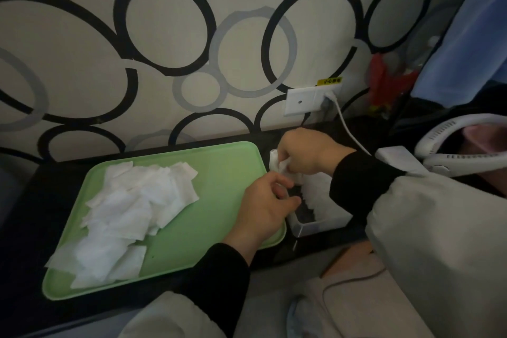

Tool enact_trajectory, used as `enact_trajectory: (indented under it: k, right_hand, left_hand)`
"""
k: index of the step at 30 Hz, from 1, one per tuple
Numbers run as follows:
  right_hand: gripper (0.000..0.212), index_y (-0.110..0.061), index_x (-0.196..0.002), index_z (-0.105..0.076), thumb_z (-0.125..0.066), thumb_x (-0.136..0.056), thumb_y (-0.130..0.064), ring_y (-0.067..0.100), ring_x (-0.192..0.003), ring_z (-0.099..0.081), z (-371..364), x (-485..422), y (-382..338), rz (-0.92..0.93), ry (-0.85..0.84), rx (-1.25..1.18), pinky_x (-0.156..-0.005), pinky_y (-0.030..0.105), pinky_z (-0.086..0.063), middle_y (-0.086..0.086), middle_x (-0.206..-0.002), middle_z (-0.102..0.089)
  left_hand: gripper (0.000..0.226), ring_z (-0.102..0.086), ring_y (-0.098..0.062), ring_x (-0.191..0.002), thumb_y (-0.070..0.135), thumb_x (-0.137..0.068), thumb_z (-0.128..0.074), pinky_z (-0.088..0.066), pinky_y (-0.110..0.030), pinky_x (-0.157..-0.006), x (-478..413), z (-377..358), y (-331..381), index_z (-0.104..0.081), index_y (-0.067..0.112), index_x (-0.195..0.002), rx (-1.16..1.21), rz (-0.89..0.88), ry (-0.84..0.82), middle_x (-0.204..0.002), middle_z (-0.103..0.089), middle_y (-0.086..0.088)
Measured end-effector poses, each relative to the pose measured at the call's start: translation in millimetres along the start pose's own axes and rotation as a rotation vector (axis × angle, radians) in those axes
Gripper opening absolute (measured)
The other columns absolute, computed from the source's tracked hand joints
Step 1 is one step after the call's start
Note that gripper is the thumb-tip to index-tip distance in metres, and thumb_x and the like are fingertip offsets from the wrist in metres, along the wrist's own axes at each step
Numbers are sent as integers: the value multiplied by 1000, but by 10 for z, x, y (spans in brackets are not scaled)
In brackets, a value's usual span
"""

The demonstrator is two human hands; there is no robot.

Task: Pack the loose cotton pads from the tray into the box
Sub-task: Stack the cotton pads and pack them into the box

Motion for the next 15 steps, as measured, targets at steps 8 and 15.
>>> enact_trajectory:
  k: [8,15]
  right_hand:
    - [23,-26,-86,-57,-77,-76,-19,23,-89,-62,30,-1,14,5,110,12,-78,39,-54,-2,-93,-61]
    - [15,-22,-95,-73,-68,-86,-11,20,-99,-65,90,32,71,10,129,-35,-90,39,-53,-1,-105,-69]
  left_hand:
    - [22,-51,-2,-59,14,-81,-80,-40,-8,-57,16,11,18,-66,18,-96,-16,-32,-4,-73,-55,7]
    - [20,-56,-4,-67,19,-82,-79,-41,-8,-62,8,70,15,-70,19,-99,-42,-37,-2,-79,-61,7]
Point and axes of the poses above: each hand's wrist, its own x-axis away from the middle knuckle, its own z-axis out of the back of the hand, y = z × x, the point moved 10 cm from there along -x, towards the middle knuckle
